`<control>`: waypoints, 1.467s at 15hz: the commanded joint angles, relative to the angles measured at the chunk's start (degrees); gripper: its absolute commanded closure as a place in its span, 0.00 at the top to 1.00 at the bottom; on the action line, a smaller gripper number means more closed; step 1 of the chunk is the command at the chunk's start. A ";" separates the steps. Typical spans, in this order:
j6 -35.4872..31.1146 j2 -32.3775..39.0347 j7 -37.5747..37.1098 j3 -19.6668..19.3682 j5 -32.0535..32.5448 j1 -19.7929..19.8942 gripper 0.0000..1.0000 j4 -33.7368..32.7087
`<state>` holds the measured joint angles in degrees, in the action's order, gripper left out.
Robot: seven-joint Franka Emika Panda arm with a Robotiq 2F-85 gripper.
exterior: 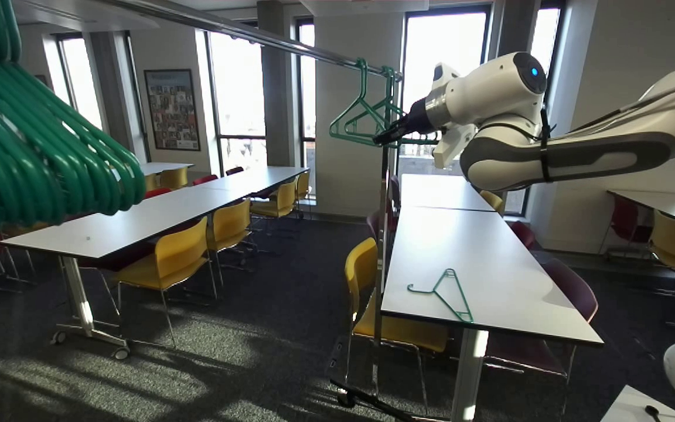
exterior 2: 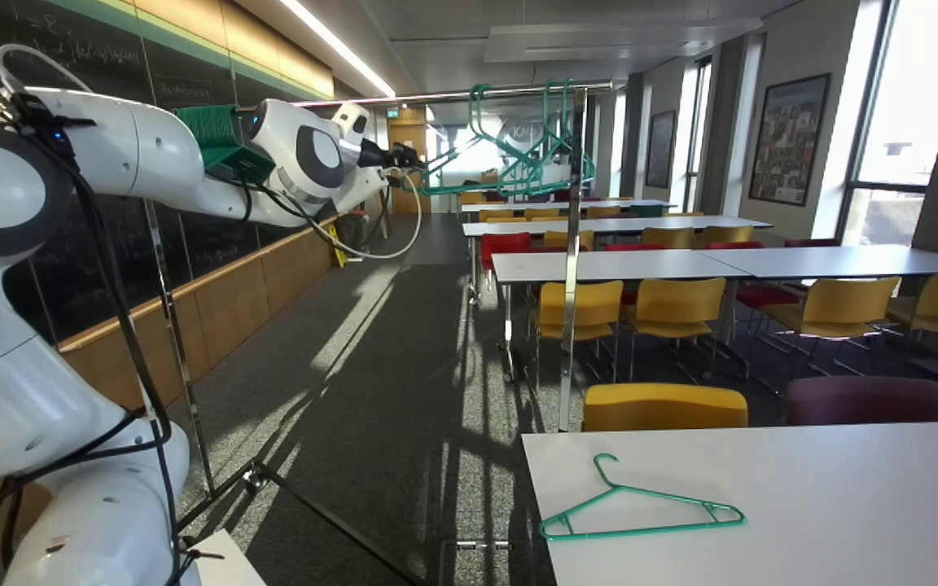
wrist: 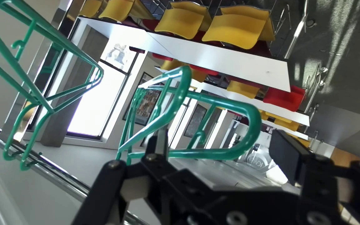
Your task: Pick up a coat hanger from the rack and put it on the table
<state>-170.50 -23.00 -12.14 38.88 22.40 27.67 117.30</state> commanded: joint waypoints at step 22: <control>-0.48 0.36 0.22 0.10 0.28 2.25 0.26 -1.67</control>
<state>-170.61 -23.07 -12.22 38.95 22.39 29.62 116.62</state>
